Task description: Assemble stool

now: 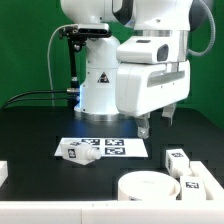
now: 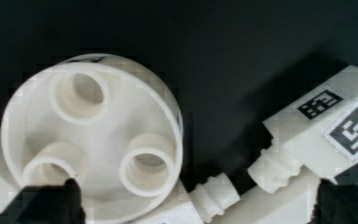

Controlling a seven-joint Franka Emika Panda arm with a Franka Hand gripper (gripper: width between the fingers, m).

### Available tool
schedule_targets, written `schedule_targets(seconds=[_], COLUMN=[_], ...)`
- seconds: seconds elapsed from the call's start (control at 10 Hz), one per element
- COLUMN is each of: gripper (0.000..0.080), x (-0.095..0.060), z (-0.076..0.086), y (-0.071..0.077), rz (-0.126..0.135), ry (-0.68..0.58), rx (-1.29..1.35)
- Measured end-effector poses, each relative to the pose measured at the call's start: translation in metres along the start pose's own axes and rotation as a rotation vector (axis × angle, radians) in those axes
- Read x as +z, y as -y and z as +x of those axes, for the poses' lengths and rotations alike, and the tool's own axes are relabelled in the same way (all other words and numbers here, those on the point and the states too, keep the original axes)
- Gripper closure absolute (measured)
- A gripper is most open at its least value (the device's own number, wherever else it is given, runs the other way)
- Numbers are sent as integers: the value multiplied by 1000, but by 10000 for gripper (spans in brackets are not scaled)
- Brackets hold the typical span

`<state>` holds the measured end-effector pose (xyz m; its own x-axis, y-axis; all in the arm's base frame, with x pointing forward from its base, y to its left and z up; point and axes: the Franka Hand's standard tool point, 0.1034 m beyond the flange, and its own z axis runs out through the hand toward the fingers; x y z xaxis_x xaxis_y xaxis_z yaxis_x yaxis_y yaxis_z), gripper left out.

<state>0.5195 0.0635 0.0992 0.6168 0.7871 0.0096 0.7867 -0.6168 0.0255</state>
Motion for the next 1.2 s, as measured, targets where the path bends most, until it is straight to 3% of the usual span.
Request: schedule_targets(seconds=[0.2, 0.4, 0.5, 0.9, 1.1, 1.2], gripper=[150, 150, 150, 150, 150, 150], x=[7, 17, 19, 23, 47, 57], z=[3, 16, 21, 21, 13, 12], y=[11, 35, 41, 45, 73, 74], rz=[12, 47, 49, 47, 52, 60], ry=[7, 13, 15, 4, -5, -13], rx=[70, 253, 258, 332, 428, 452])
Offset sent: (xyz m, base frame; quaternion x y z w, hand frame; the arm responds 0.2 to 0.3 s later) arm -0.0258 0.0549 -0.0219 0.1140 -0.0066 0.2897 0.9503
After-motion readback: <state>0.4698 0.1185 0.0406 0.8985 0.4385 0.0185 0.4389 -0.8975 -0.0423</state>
